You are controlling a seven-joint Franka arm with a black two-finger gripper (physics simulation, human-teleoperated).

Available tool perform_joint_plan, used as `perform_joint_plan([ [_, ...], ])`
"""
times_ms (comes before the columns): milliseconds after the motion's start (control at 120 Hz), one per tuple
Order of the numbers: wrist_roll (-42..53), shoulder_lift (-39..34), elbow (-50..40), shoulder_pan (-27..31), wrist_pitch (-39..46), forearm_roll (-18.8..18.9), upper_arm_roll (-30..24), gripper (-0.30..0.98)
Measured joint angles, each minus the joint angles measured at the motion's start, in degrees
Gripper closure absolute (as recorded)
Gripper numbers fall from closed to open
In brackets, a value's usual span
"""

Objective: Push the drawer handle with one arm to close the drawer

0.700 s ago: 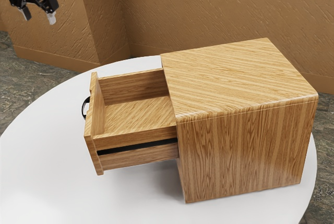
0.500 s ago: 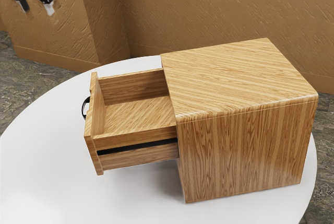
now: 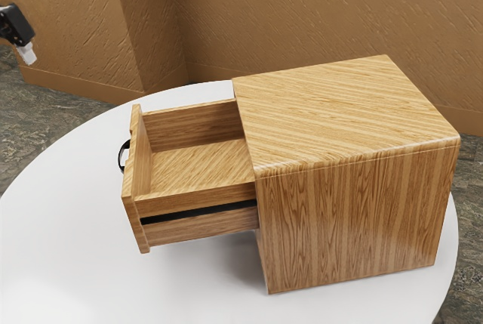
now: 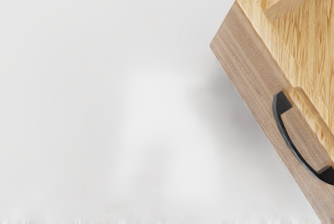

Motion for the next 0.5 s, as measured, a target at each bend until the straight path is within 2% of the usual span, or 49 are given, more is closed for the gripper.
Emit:
perform_joint_plan([
  [83,-0.50,-1.81,-8.43,4.16,3.17,0.55,-0.92,0.02],
  [167,-0.96,2.33,-10.91,6.40,5.60,0.84,-1.72,0.02],
  [250,-1.39,4.84,-11.90,6.34,6.97,0.95,-2.02,0.02],
  [400,-2.09,2.73,-21.15,6.15,11.45,0.98,-2.06,0.02],
  [500,-2.46,0.90,-25.41,4.01,12.06,0.92,-2.06,0.02],
])
